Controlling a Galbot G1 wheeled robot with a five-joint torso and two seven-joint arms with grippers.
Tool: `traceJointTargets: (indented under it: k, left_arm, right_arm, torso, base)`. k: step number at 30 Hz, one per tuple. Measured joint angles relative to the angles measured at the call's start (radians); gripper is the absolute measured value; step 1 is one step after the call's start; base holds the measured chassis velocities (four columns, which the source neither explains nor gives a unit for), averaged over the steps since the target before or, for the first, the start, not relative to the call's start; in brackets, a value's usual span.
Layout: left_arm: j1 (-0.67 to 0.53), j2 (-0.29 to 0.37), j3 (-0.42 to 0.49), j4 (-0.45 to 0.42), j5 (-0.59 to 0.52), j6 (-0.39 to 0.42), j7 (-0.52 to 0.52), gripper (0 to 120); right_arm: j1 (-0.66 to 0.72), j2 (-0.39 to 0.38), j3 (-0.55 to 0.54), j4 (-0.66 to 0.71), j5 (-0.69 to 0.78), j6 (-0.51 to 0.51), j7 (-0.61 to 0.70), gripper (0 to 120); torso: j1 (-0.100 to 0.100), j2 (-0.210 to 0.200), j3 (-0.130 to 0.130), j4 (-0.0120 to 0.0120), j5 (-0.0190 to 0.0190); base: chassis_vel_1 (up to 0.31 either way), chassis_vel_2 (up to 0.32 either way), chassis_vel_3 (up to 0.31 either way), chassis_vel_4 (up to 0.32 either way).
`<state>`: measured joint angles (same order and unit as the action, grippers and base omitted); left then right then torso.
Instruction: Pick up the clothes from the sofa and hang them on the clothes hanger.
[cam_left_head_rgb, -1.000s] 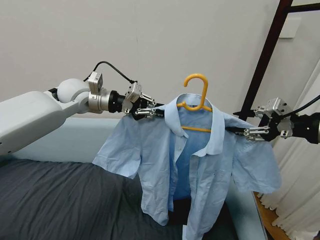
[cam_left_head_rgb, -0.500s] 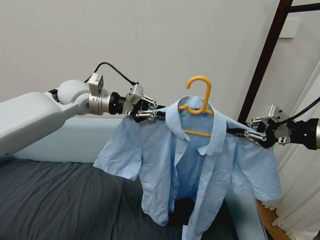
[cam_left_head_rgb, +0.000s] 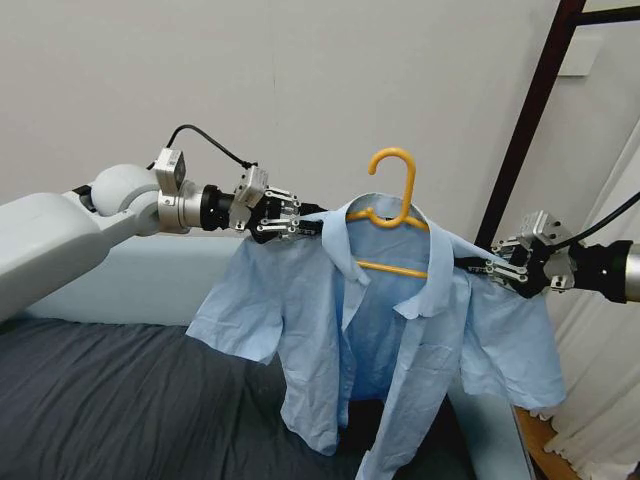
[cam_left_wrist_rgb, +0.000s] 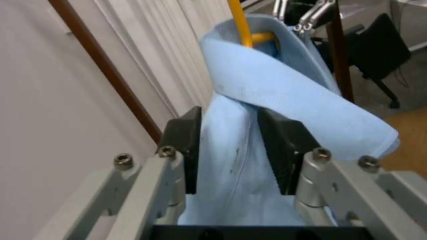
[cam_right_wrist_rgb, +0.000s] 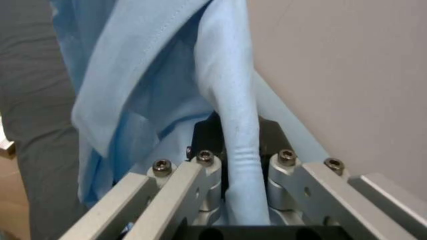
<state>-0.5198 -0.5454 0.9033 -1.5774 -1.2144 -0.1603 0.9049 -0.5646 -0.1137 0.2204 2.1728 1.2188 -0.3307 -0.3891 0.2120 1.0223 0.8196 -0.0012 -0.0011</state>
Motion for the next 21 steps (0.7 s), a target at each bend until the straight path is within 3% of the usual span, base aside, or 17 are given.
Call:
traceJointTargets:
  k: [7, 11, 12, 15, 16, 19, 21]
  left_arm:
    - [0.055, 0.056, -0.066, -0.047, 0.005, -0.006, -0.003, 64]
    - [0.17, 0.109, -0.204, -0.075, 0.009, -0.012, -0.025, 82]
    - [0.17, 0.109, -0.204, -0.075, 0.009, -0.012, -0.025, 82]
    - [0.367, 0.154, -0.395, -0.158, 0.016, -0.001, -0.115, 96]
    - [0.367, 0.154, -0.395, -0.158, 0.016, -0.001, -0.115, 96]
    - [0.617, 0.187, -0.597, -0.284, 0.011, 0.013, -0.26, 100]
    - [0.67, 0.193, -0.637, -0.317, 0.011, 0.013, -0.297, 100]
  right_arm:
    - [0.0, 0.008, -0.001, 0.007, 0.06, -0.016, 0.058, 7]
    - [0.008, 0.026, -0.001, 0.001, 0.135, -0.037, 0.111, 7]
    - [0.008, 0.026, -0.001, 0.001, 0.135, -0.037, 0.111, 7]
    - [0.023, 0.047, 0.012, 0.005, 0.196, -0.066, 0.18, 7]
    - [0.023, 0.047, 0.012, 0.005, 0.196, -0.066, 0.18, 7]
    - [0.04, 0.059, 0.032, 0.012, 0.247, -0.125, 0.27, 7]
    - [0.044, 0.063, 0.036, 0.016, 0.261, -0.143, 0.303, 7]
  torso:
    - [0.0, 0.0, 0.0, -0.0002, 0.0004]
    - [0.0, 0.0, 0.0, -0.0002, 0.0003]
    - [0.0, 0.0, 0.0, -0.0002, 0.0003]
    - [0.0, 0.0, 0.0, 0.0001, 0.0005]
    - [0.0, 0.0, 0.0, 0.0001, 0.0005]
    - [0.0, 0.0, 0.0, 0.0, -0.0003]
    - [0.0, 0.0, 0.0, 0.0001, 0.0001]
  base:
    - [0.0, 0.0, 0.0, 0.0]
    - [0.0, 0.0, 0.0, 0.0]
    - [0.0, 0.0, 0.0, 0.0]
    - [0.0, 0.0, 0.0, 0.0]
    - [0.0, 0.0, 0.0, 0.0]
    - [0.0, 0.0, 0.0, 0.0]
    - [0.0, 0.0, 0.0, 0.0]
